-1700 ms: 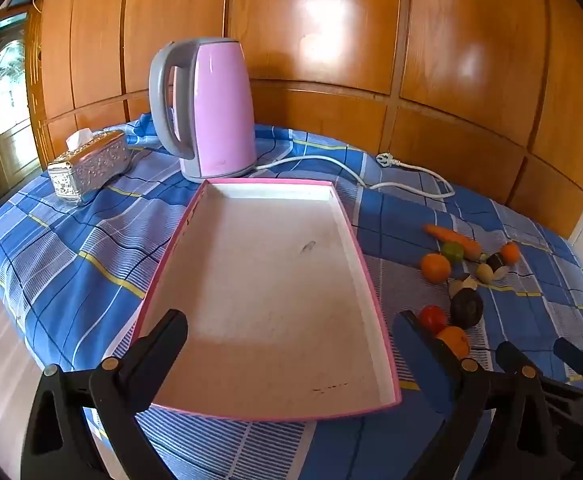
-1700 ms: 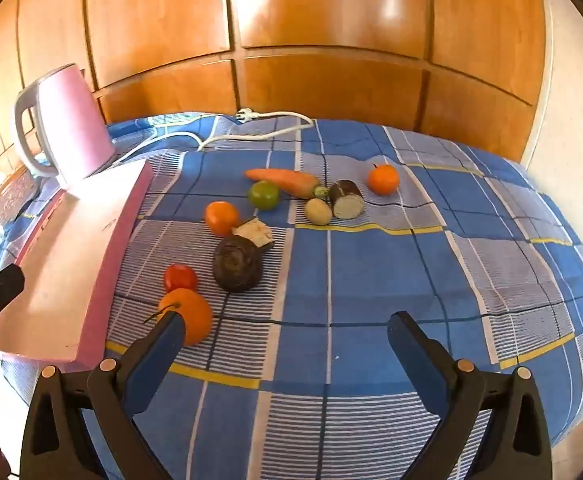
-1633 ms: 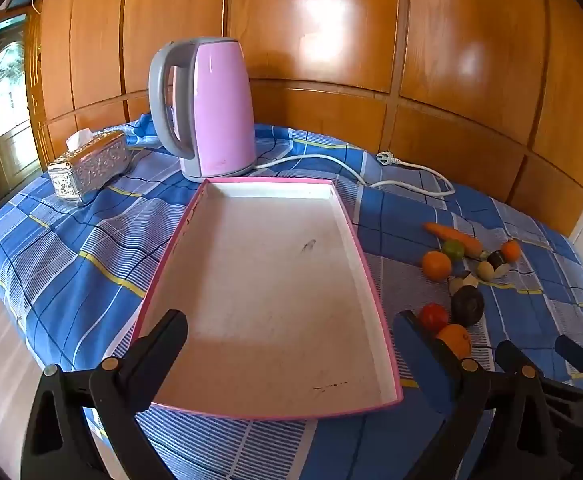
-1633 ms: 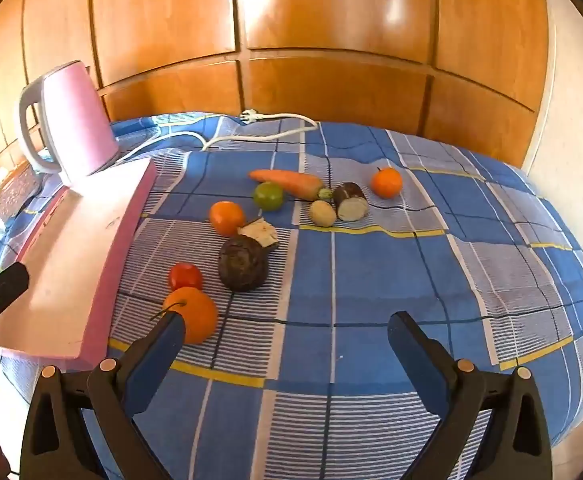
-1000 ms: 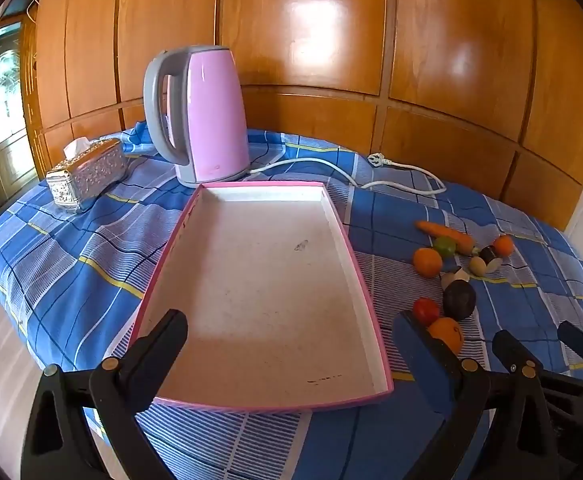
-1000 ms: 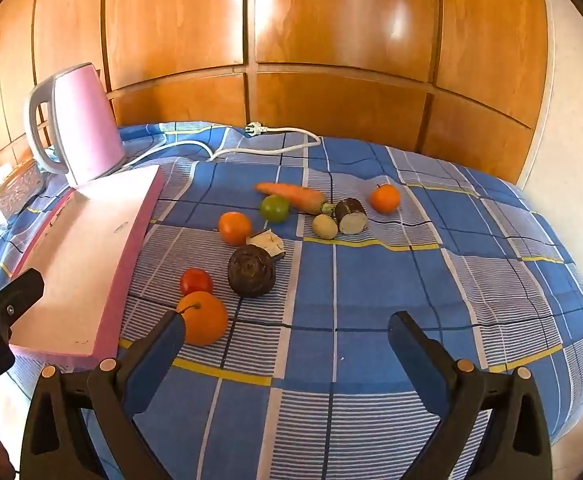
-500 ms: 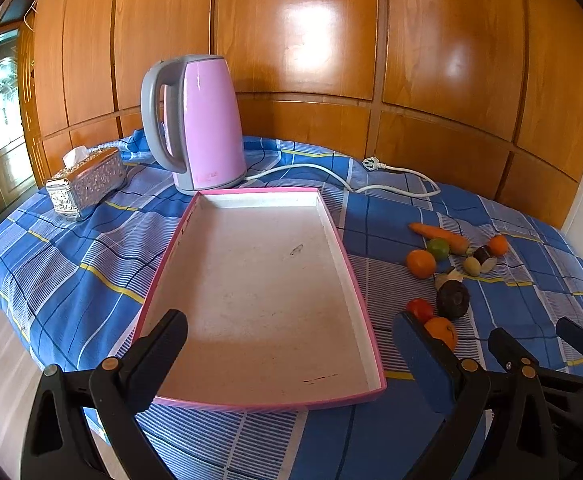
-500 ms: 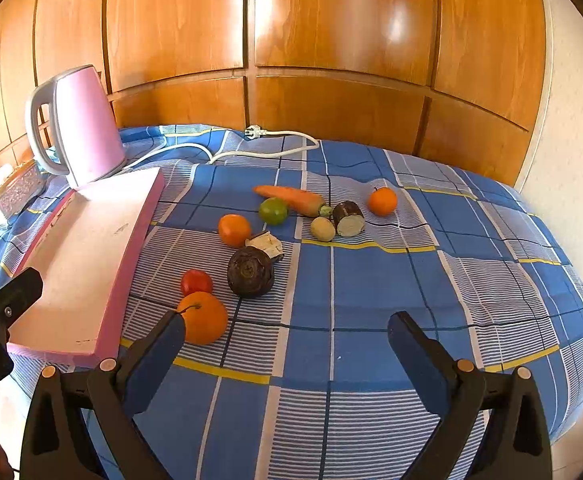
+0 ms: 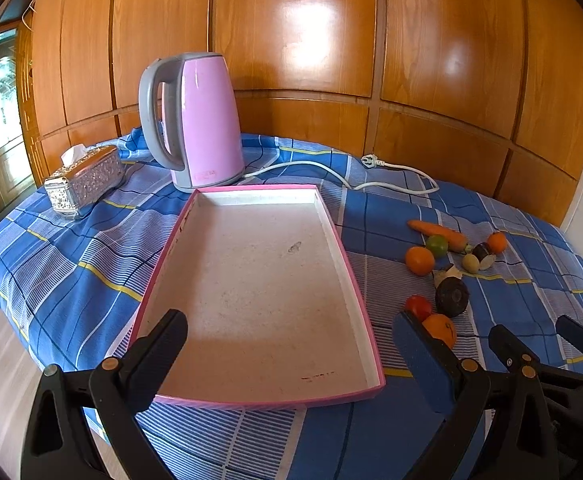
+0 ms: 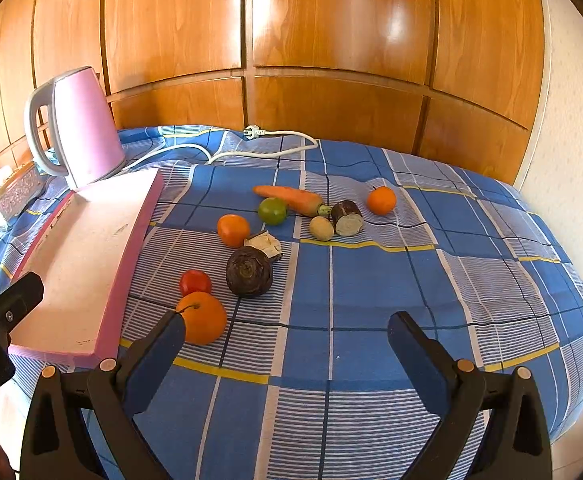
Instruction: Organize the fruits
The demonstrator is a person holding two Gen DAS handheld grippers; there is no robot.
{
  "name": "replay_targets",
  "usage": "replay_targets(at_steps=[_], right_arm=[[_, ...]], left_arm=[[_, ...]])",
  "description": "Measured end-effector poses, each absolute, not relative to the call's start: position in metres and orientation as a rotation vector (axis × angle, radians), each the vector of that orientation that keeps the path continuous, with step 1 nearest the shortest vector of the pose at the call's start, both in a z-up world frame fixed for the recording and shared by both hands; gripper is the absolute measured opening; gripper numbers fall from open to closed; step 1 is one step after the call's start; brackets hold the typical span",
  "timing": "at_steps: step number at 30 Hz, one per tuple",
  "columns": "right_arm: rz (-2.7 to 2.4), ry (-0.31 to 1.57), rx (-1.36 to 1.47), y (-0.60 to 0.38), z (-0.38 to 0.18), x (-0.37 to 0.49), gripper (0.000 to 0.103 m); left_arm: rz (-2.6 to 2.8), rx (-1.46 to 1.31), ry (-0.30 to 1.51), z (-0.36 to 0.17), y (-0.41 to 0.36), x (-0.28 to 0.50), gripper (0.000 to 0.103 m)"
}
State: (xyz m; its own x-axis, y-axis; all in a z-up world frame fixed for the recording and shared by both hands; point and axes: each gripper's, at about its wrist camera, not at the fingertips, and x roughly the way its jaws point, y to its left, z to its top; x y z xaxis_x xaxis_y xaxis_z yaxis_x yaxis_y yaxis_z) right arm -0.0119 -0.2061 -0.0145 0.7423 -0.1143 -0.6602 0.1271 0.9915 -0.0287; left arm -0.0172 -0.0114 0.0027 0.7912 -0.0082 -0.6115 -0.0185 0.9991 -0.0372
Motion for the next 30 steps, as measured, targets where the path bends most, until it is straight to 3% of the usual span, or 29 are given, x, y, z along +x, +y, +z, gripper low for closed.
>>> replay_targets(at_steps=[30], right_arm=[[-0.139, 0.723, 0.0, -0.2079, -0.0171, -0.0107, 0.103]], left_arm=[[-0.037, -0.036, 0.657, 0.0031, -0.0204, -0.0174, 0.103]])
